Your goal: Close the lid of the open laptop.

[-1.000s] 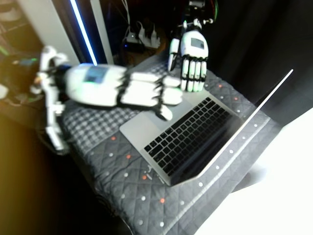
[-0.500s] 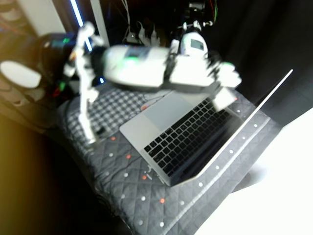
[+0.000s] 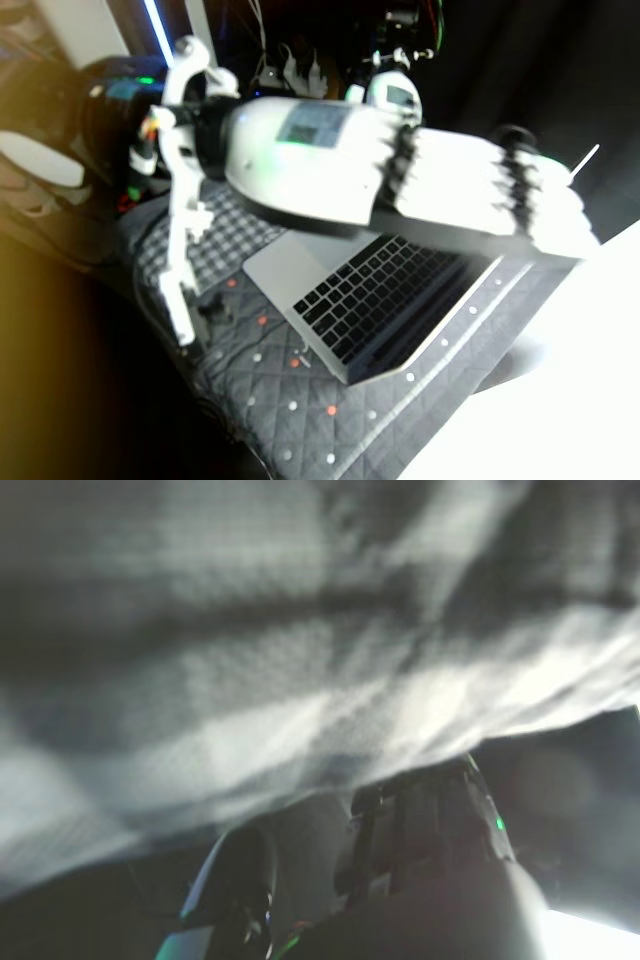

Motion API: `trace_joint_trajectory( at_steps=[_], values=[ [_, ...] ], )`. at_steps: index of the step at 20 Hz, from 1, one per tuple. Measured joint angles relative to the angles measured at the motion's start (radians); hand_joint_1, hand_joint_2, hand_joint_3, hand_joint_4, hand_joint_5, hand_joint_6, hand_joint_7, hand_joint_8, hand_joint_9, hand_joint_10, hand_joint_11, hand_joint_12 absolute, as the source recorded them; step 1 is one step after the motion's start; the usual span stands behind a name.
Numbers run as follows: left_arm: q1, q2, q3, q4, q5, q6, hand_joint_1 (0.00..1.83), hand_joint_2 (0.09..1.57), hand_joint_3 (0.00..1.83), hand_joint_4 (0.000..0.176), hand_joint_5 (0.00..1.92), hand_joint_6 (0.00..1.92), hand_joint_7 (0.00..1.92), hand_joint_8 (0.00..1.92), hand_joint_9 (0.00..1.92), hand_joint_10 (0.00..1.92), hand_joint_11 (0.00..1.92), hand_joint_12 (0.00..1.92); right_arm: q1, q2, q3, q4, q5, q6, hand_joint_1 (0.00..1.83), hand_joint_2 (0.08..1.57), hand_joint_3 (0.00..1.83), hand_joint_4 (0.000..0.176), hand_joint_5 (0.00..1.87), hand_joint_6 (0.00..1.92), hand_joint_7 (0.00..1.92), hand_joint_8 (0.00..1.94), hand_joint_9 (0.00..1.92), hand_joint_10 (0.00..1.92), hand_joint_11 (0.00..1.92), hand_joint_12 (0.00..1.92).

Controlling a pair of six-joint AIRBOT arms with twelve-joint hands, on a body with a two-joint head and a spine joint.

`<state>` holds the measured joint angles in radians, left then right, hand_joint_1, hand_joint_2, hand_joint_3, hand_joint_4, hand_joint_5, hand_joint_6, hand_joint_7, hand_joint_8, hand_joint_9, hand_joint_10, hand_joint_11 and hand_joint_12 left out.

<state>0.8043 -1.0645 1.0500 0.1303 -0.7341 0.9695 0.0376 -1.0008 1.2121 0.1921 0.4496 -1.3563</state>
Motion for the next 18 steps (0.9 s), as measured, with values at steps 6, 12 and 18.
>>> trace_joint_trajectory(
  at_steps=[6, 12, 18],
  values=[
    [-0.003, -0.010, 0.001, -0.001, 0.000, -0.011, 0.11, 1.51, 0.00, 0.000, 0.12, 0.00, 0.11, 0.00, 0.09, 0.01, 0.00, 0.24, 0.000, -0.016, 0.050, 0.059, -0.089, -0.004, 0.60, 1.33, 0.02, 0.000, 0.00, 0.00, 0.03, 0.00, 0.08, 0.00, 0.00, 0.32],
    [-0.003, -0.010, 0.001, 0.000, -0.001, -0.021, 0.12, 1.51, 0.00, 0.000, 0.11, 0.00, 0.09, 0.00, 0.07, 0.00, 0.00, 0.23, 0.004, -0.008, -0.006, -0.026, -0.090, -0.008, 0.61, 1.35, 0.00, 0.000, 0.39, 0.07, 0.65, 0.74, 0.67, 1.27, 0.64, 1.81],
    [0.000, 0.007, -0.013, -0.024, -0.008, -0.024, 0.15, 1.49, 0.00, 0.000, 0.13, 0.00, 0.12, 0.00, 0.11, 0.01, 0.00, 0.40, 0.001, 0.111, -0.183, -0.181, -0.105, -0.006, 0.45, 1.30, 0.00, 0.000, 0.00, 1.04, 0.04, 1.03, 0.05, 1.47, 0.08, 1.92]
  ],
)
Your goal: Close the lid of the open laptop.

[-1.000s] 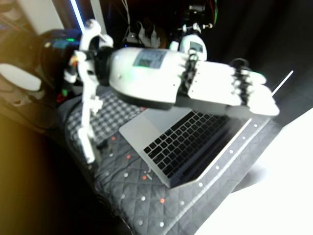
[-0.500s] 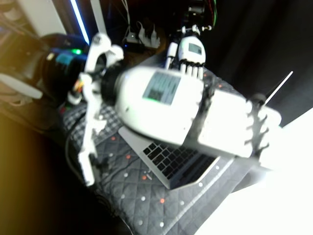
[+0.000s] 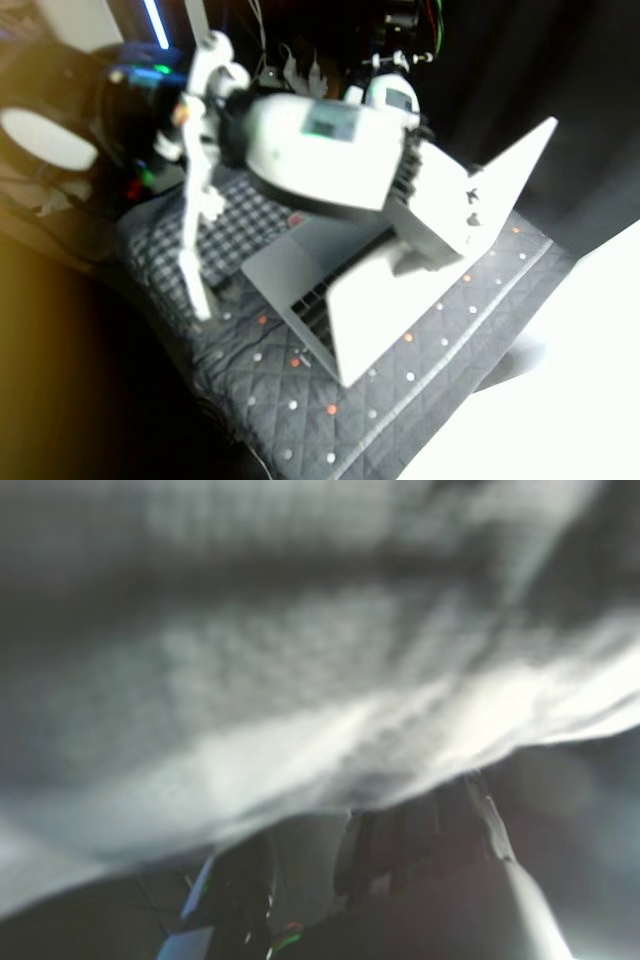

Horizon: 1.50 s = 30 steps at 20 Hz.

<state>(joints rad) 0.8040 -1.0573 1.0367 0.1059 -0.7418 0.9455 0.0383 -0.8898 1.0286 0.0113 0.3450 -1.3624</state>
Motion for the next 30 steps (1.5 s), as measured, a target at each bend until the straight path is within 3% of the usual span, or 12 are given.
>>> trace_joint_trajectory(
  at_steps=[4, 7, 15, 17, 18, 19, 25, 26, 27, 28, 29, 30],
  values=[
    [0.032, 0.036, -0.034, -0.046, -0.026, 0.023, 0.12, 1.50, 0.00, 0.017, 0.11, 0.00, 0.09, 0.00, 0.08, 0.00, 0.00, 0.28, -0.071, 0.040, -0.021, -0.337, 0.086, 0.396, 0.29, 1.35, 0.02, 0.000, 0.00, 1.22, 0.08, 1.45, 0.18, 1.79, 0.33, 1.92],
    [0.051, 0.050, -0.041, -0.060, -0.038, 0.025, 0.23, 1.50, 0.00, 0.011, 0.12, 0.01, 0.09, 0.00, 0.05, 0.01, 0.00, 0.26, -0.123, 0.051, -0.021, -0.438, 0.114, 0.541, 0.05, 1.39, 0.02, 0.000, 0.04, 0.84, 0.13, 0.83, 0.07, 1.27, 0.02, 1.91],
    [0.055, 0.051, -0.039, -0.072, -0.055, 0.032, 0.27, 1.48, 0.00, 0.000, 0.16, 0.00, 0.12, 0.00, 0.07, 0.00, 0.00, 0.31, -0.124, 0.047, -0.003, -0.451, 0.178, 0.546, 0.33, 1.51, 0.08, 0.000, 0.00, 0.20, 0.00, 0.78, 0.00, 1.47, 0.08, 1.92],
    [0.055, 0.050, -0.039, -0.072, -0.051, 0.032, 0.28, 1.48, 0.00, 0.000, 0.16, 0.00, 0.13, 0.00, 0.09, 0.01, 0.00, 0.44, -0.109, 0.035, 0.014, -0.420, 0.177, 0.523, 0.70, 1.35, 0.02, 0.000, 0.00, 0.01, 0.00, 0.06, 0.00, 0.16, 0.00, 1.52],
    [0.055, 0.048, -0.039, -0.072, -0.050, 0.032, 0.33, 1.47, 0.00, 0.000, 0.18, 0.01, 0.14, 0.00, 0.10, 0.01, 0.00, 0.49, -0.102, 0.031, 0.023, -0.367, 0.179, 0.480, 0.57, 1.40, 0.02, 0.000, 0.00, 0.00, 0.00, 0.00, 0.00, 0.01, 0.00, 1.36],
    [0.055, 0.045, -0.035, -0.072, -0.052, 0.034, 0.33, 1.46, 0.00, 0.000, 0.18, 0.01, 0.14, 0.00, 0.09, 0.01, 0.00, 0.49, -0.091, 0.027, 0.031, -0.330, 0.175, 0.444, 0.51, 1.41, 0.02, 0.027, 0.00, 0.00, 0.03, 0.01, 0.08, 0.07, 0.00, 1.73],
    [0.051, 0.042, -0.031, -0.071, -0.053, 0.035, 0.31, 1.47, 0.00, 0.000, 0.17, 0.01, 0.14, 0.00, 0.09, 0.00, 0.00, 0.46, -0.029, 0.012, 0.063, -0.217, 0.109, 0.338, 0.32, 1.39, 0.00, 0.123, 0.00, 0.00, 0.00, 0.00, 0.00, 0.00, 0.00, 1.57],
    [0.051, 0.042, -0.029, -0.070, -0.053, 0.035, 0.32, 1.46, 0.00, 0.000, 0.16, 0.00, 0.14, 0.00, 0.10, 0.01, 0.00, 0.47, -0.019, 0.006, 0.069, -0.217, 0.095, 0.338, 0.25, 1.39, 0.00, 0.083, 0.00, 0.00, 0.00, 0.00, 0.03, 0.02, 0.00, 1.74],
    [0.051, 0.042, -0.029, -0.069, -0.053, 0.034, 0.35, 1.45, 0.00, 0.001, 0.15, 0.00, 0.14, 0.00, 0.11, 0.01, 0.00, 0.52, -0.005, -0.002, 0.081, -0.215, 0.069, 0.338, 0.30, 1.36, 0.00, 0.030, 0.00, 0.00, 0.00, 0.00, 0.00, 0.00, 0.00, 1.12],
    [0.051, 0.040, -0.029, -0.069, -0.053, 0.034, 0.35, 1.45, 0.00, 0.001, 0.15, 0.00, 0.14, 0.00, 0.11, 0.01, 0.00, 0.52, -0.001, -0.009, 0.093, -0.206, 0.055, 0.337, 0.30, 1.36, 0.00, 0.030, 0.00, 0.00, 0.00, 0.00, 0.00, 0.00, 0.00, 1.12],
    [0.051, 0.039, -0.029, -0.071, -0.054, 0.034, 0.35, 1.45, 0.00, 0.001, 0.17, 0.01, 0.15, 0.00, 0.11, 0.01, 0.00, 0.46, -0.001, -0.021, 0.113, -0.189, 0.037, 0.337, 0.42, 1.39, 0.00, 0.000, 0.00, 0.00, 0.00, 0.00, 0.00, 0.00, 0.00, 0.11],
    [0.051, 0.039, -0.029, -0.069, -0.055, 0.035, 0.35, 1.45, 0.00, 0.001, 0.17, 0.01, 0.15, 0.00, 0.11, 0.01, 0.00, 0.46, -0.001, -0.032, 0.131, -0.182, 0.011, 0.337, 0.42, 1.39, 0.00, 0.000, 0.00, 0.00, 0.00, 0.00, 0.00, 0.00, 0.00, 0.11]
  ],
)
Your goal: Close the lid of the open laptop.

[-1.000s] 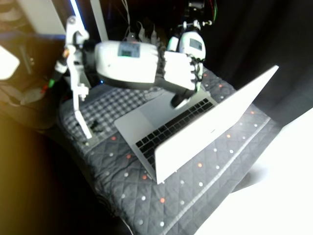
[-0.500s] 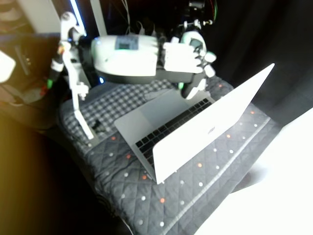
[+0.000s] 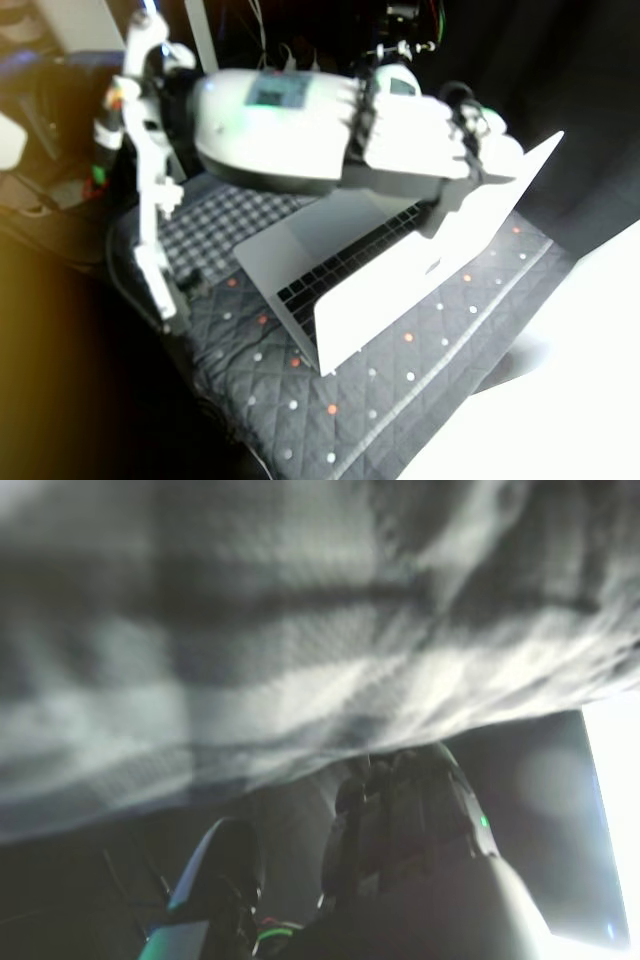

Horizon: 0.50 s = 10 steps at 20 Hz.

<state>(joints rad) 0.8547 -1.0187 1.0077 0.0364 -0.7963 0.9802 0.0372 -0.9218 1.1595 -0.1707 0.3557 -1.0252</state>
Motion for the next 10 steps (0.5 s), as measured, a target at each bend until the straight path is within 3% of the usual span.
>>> trace_joint_trajectory(
  at_steps=[1, 2, 4, 6, 7, 8, 9, 10],
  values=[
    [0.000, 0.000, 0.000, 0.000, -0.001, 0.000, 0.34, 1.46, 0.00, 0.000, 0.16, 0.00, 0.14, 0.00, 0.10, 0.00, 0.00, 0.44, 0.000, -0.010, 0.014, 0.005, -0.039, 0.000, 0.38, 1.39, 0.00, 0.000, 0.00, 0.00, 0.00, 0.00, 0.00, 0.00, 0.00, 0.33],
    [0.000, 0.000, 0.000, 0.000, -0.002, 0.000, 0.37, 1.46, 0.00, 0.000, 0.17, 0.00, 0.15, 0.00, 0.10, 0.00, 0.00, 0.44, 0.000, -0.016, 0.024, 0.007, -0.071, 0.000, 0.39, 1.40, 0.00, 0.000, 0.00, 0.00, 0.00, 0.00, 0.00, 0.00, 0.00, 0.38],
    [0.000, 0.000, 0.000, 0.000, -0.002, 0.000, 0.35, 1.45, 0.00, 0.009, 0.16, 0.00, 0.14, 0.00, 0.11, 0.00, 0.00, 0.50, 0.000, -0.018, 0.021, 0.011, -0.103, 0.000, 0.48, 1.38, 0.00, 0.000, 0.00, 0.00, 0.00, 0.00, 0.00, 0.00, 0.00, 1.31],
    [0.000, 0.000, 0.000, 0.000, -0.002, 0.000, 0.35, 1.45, 0.00, 0.006, 0.16, 0.00, 0.14, 0.00, 0.11, 0.01, 0.00, 0.50, -0.001, -0.007, -0.008, -0.011, -0.106, 0.000, 0.53, 1.37, 0.00, 0.000, 0.00, 0.00, 0.00, 0.00, 0.00, 0.00, 0.00, 1.54],
    [0.000, 0.000, 0.000, -0.001, -0.002, 0.000, 0.38, 1.45, 0.00, 0.008, 0.16, 0.01, 0.13, 0.00, 0.11, 0.00, 0.00, 0.48, -0.001, 0.004, -0.031, -0.037, -0.104, 0.000, 0.55, 1.31, 0.00, 0.000, 0.15, 0.10, 0.30, 0.21, 0.04, 1.01, 0.00, 1.86],
    [0.000, 0.000, 0.000, -0.001, -0.003, 0.000, 0.38, 1.45, 0.00, 0.008, 0.16, 0.01, 0.13, 0.00, 0.11, 0.00, 0.00, 0.48, -0.001, 0.014, -0.053, -0.052, -0.102, 0.001, 0.55, 1.31, 0.00, 0.000, 0.15, 0.10, 0.30, 0.21, 0.04, 1.01, 0.00, 1.86],
    [0.000, 0.000, 0.000, -0.002, -0.003, 0.000, 0.40, 1.44, 0.00, 0.000, 0.18, 0.01, 0.13, 0.00, 0.11, 0.00, 0.00, 0.53, -0.001, 0.033, -0.084, -0.086, -0.092, 0.001, 0.52, 1.29, 0.00, 0.000, 0.01, 1.26, 0.13, 1.23, 0.13, 1.64, 0.27, 1.92],
    [0.000, 0.000, 0.000, -0.003, -0.004, 0.000, 0.41, 1.44, 0.00, 0.000, 0.18, 0.01, 0.14, 0.00, 0.12, 0.00, 0.00, 0.54, -0.001, 0.046, -0.108, -0.119, -0.082, 0.001, 0.48, 1.30, 0.00, 0.000, 0.00, 1.54, 0.10, 1.34, 0.08, 1.69, 0.28, 1.92]
  ],
)
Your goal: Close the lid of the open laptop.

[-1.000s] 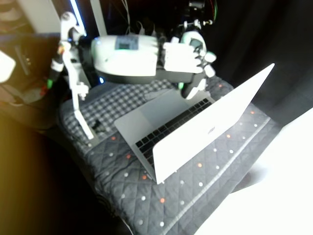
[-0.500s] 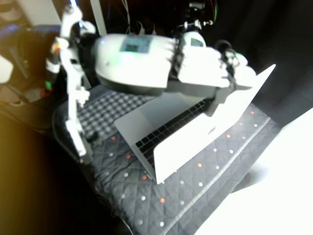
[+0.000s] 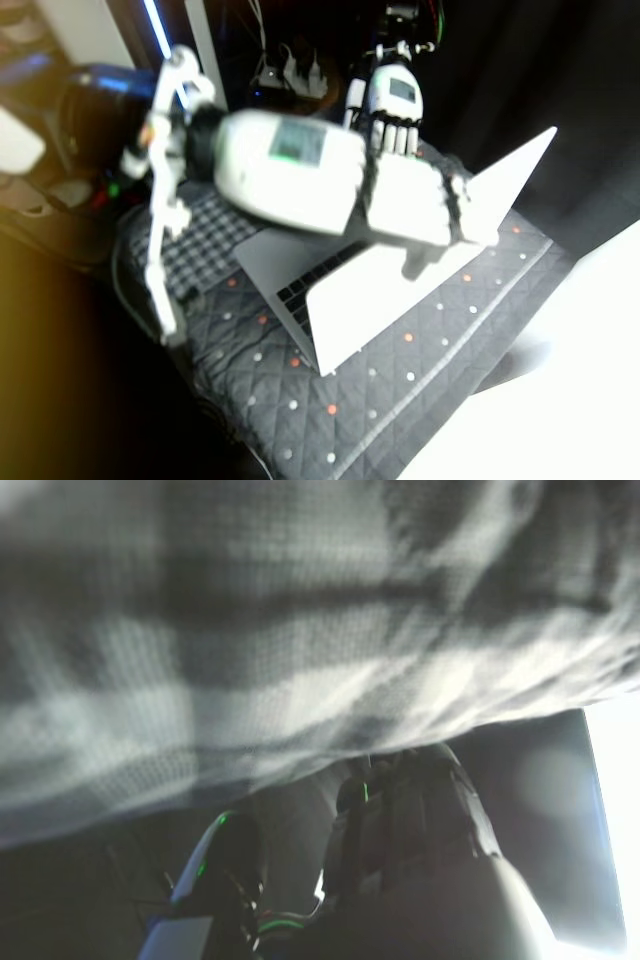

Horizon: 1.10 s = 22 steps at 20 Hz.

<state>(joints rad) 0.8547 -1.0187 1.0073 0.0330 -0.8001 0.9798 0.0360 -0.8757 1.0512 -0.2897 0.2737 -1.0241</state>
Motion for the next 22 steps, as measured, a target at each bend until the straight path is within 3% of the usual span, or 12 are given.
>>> trace_joint_trajectory(
  at_steps=[6, 7, 8, 9, 10, 11, 13, 17, 18, 19, 20, 22],
  values=[
    [0.001, 0.000, -0.006, -0.016, -0.007, 0.000, 0.38, 1.44, 0.00, 0.000, 0.20, 0.00, 0.15, 0.00, 0.13, 0.01, 0.00, 0.81, -0.034, 0.035, -0.084, -0.104, 0.019, 0.011, 0.36, 1.32, 0.01, 0.000, 0.00, 1.53, 0.00, 1.25, 0.00, 1.58, 0.06, 1.92],
    [0.002, 0.001, -0.006, -0.022, -0.011, 0.000, 0.33, 1.46, 0.00, 0.000, 0.17, 0.00, 0.13, 0.00, 0.09, 0.01, 0.00, 0.50, -0.048, 0.043, -0.081, -0.165, 0.040, 0.093, 0.33, 1.35, 0.02, 0.000, 0.00, 1.20, 0.04, 1.26, 0.39, 1.74, 0.79, 1.92],
    [0.005, 0.003, -0.009, -0.023, -0.014, 0.000, 0.33, 1.46, 0.00, 0.000, 0.17, 0.00, 0.13, 0.00, 0.09, 0.01, 0.00, 0.50, -0.063, 0.051, -0.078, -0.211, 0.058, 0.156, 0.33, 1.35, 0.02, 0.000, 0.00, 1.20, 0.04, 1.26, 0.39, 1.74, 0.79, 1.92],
    [0.011, 0.013, -0.018, -0.023, -0.015, 0.000, 0.38, 1.44, 0.00, 0.000, 0.18, 0.01, 0.14, 0.00, 0.11, 0.02, 0.00, 0.53, -0.085, 0.059, -0.077, -0.238, 0.076, 0.209, 0.33, 1.37, 0.03, 0.000, 0.00, 1.35, 0.00, 1.37, 0.04, 1.65, 0.09, 1.92],
    [0.014, 0.018, -0.022, -0.023, -0.013, 0.000, 0.38, 1.44, 0.00, 0.000, 0.18, 0.01, 0.14, 0.00, 0.11, 0.02, 0.00, 0.53, -0.099, 0.064, -0.081, -0.246, 0.080, 0.212, 0.33, 1.37, 0.03, 0.000, 0.00, 1.35, 0.00, 1.37, 0.04, 1.65, 0.09, 1.92],
    [0.020, 0.023, -0.027, -0.024, -0.019, 0.000, 0.39, 1.44, 0.00, 0.000, 0.28, 0.03, 0.25, 0.02, 0.23, 0.07, 0.00, 1.05, -0.116, 0.066, -0.087, -0.248, 0.085, 0.211, 0.30, 1.38, 0.04, 0.000, 0.00, 1.30, 0.03, 1.34, 0.03, 1.61, 0.02, 1.92],
    [0.029, 0.043, -0.042, -0.027, -0.042, 0.000, 0.38, 1.45, 0.00, 0.000, 0.35, 0.04, 0.34, 0.03, 0.32, 0.11, 0.00, 1.34, -0.139, 0.071, -0.098, -0.253, 0.103, 0.210, 0.36, 1.30, 0.00, 0.000, 0.00, 1.23, 0.01, 1.25, 0.00, 1.55, 0.00, 1.92],
    [0.051, 0.082, -0.077, -0.039, -0.080, 0.000, 0.49, 1.45, 0.00, 0.000, 0.48, 0.13, 0.51, 0.06, 0.27, 0.53, 0.00, 1.45, -0.191, 0.089, -0.121, -0.254, 0.134, 0.213, 0.34, 1.28, 0.00, 0.000, 0.00, 1.01, 0.00, 0.99, 0.03, 1.41, 0.00, 1.89],
    [0.063, 0.098, -0.094, -0.036, -0.110, -0.001, 0.67, 1.44, 0.00, 0.050, 0.43, 1.53, 0.40, 1.13, 0.37, 1.54, 0.32, 1.88, -0.202, 0.089, -0.122, -0.280, 0.141, 0.256, 0.32, 1.29, 0.00, 0.000, 0.00, 0.97, 0.05, 0.83, 0.07, 1.30, 0.01, 1.86],
    [0.069, 0.116, -0.111, -0.032, -0.145, -0.001, 0.65, 1.45, 0.00, 0.114, 0.42, 1.76, 0.38, 1.40, 0.39, 1.72, 0.39, 1.91, -0.204, 0.089, -0.116, -0.330, 0.149, 0.329, 0.32, 1.28, 0.00, 0.000, 0.00, 0.98, 0.12, 0.73, 0.10, 1.23, 0.00, 1.83],
    [0.077, 0.132, -0.125, -0.030, -0.195, -0.001, 0.95, 1.40, 0.01, 0.022, 0.48, 1.65, 0.53, 1.69, 0.48, 1.78, 0.46, 1.92, -0.219, 0.089, -0.108, -0.360, 0.169, 0.388, 0.32, 1.28, 0.00, 0.000, 0.00, 0.87, 0.19, 0.62, 0.13, 1.17, 0.00, 1.81],
    [0.100, 0.163, -0.138, -0.054, -0.293, 0.003, 1.04, 1.39, 0.00, 0.000, 0.51, 1.59, 0.57, 1.81, 0.57, 1.85, 0.59, 1.92, -0.249, 0.089, -0.108, -0.373, 0.192, 0.404, 0.30, 1.33, 0.01, 0.000, 0.00, 0.82, 0.23, 0.47, 0.08, 1.04, 0.00, 1.70]
  ],
)
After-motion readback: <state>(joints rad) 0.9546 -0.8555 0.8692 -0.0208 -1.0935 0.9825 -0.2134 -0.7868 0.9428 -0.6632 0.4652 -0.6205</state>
